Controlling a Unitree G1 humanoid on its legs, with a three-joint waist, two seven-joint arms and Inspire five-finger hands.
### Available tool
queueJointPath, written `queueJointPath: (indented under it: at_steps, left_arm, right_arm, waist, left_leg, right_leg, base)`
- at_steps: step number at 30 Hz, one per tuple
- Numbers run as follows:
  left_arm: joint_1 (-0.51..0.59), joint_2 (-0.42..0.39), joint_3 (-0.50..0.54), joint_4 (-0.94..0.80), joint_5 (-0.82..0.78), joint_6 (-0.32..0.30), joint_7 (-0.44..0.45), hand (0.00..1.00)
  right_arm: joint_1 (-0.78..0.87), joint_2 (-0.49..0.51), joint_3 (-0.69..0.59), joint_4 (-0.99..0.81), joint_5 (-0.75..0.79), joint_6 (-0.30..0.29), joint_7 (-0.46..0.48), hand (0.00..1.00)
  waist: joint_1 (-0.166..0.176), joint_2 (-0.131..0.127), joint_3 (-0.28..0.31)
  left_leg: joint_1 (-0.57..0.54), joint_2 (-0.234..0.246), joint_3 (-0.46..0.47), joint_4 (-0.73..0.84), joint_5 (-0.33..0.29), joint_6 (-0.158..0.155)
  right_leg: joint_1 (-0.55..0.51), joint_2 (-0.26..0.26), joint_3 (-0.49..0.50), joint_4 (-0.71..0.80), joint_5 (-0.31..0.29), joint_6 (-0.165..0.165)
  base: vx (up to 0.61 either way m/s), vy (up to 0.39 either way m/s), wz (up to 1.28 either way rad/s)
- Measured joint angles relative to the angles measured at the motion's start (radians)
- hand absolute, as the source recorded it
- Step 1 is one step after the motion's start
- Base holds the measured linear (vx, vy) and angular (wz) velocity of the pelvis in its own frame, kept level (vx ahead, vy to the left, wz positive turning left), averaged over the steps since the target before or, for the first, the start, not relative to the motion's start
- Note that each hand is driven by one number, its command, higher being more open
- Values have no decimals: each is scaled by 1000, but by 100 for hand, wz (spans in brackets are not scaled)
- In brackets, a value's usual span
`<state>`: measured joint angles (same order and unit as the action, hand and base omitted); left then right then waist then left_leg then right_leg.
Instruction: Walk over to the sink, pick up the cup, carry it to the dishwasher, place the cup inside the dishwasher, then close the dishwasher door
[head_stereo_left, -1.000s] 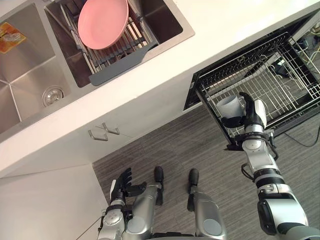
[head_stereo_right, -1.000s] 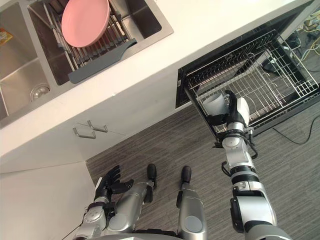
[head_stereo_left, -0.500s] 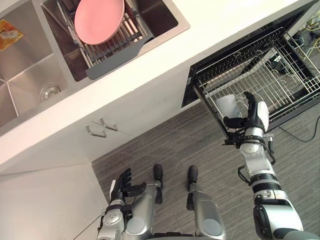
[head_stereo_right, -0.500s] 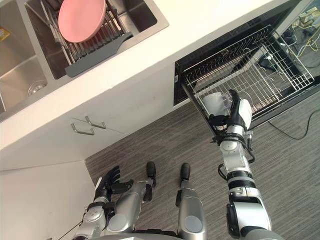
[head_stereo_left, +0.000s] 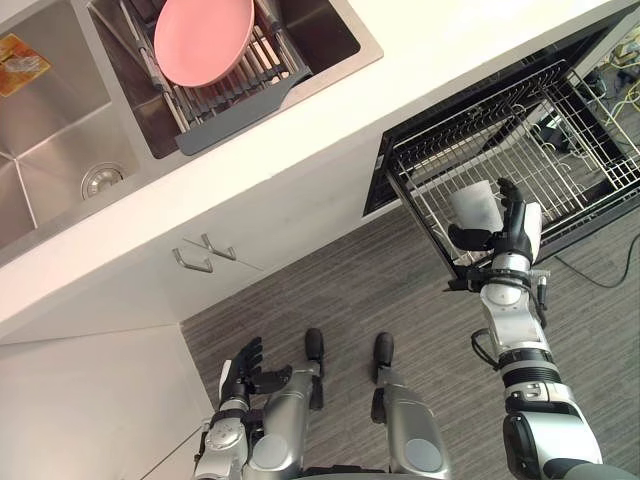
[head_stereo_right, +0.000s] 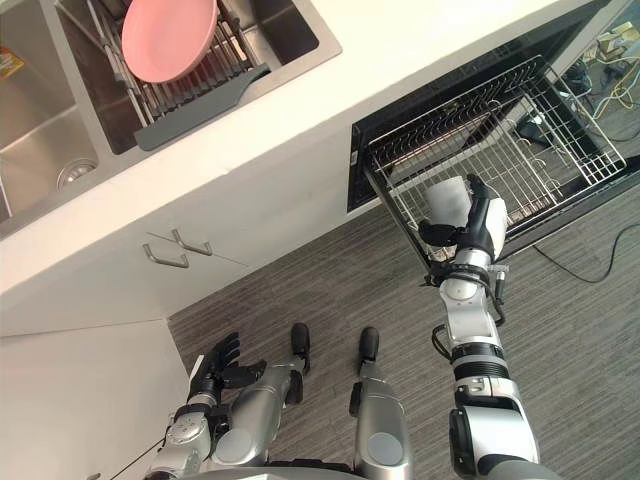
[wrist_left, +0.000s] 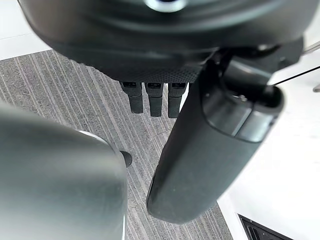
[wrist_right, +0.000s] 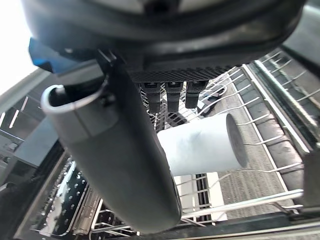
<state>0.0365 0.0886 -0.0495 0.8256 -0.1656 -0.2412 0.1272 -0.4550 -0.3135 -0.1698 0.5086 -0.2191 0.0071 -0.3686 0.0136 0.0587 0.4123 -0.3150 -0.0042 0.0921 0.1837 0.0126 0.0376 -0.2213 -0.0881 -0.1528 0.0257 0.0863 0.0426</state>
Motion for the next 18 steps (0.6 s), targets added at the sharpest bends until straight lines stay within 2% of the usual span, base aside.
queueJointPath:
  at_steps: [5,10,15,18]
  left_arm:
    - [2,0,0,16,12,20,0,90]
    - [16,-1,3,43,32,29,-1,90]
    - [45,4,5,44,48,39,-3,90]
    - [49,7,5,52,49,44,-8,90]
  right_arm:
    - [101,49,-24,-169,14,-13,-14,90]
    - [241,104,-29,-338,79,-64,-23,90]
    - [318,139,-42,-385,93,-86,17,90]
    - [344,158,-42,-405,122,-89,41,90]
  waist:
    - [-1,-2,-32]
    - [-4,-18,-94]
    - [-9,-36,-148]
    - [-11,-40,-159]
  left_leg:
    - [10,-1,-1,-5,0,0]
    - [67,-5,0,-34,-3,-4]
    - [113,-8,3,-71,-3,-12]
    - [135,-8,2,-84,-2,-12]
  right_leg:
    - [13,0,-2,-9,0,0]
    - [66,-1,-4,-35,-3,3]
    - [106,-2,-6,-57,-10,9]
    - [128,-1,-9,-71,-9,9]
  base:
    - [0,0,0]
    - [0,0,0]
    - [2,4,-1]
    - [44,1,0]
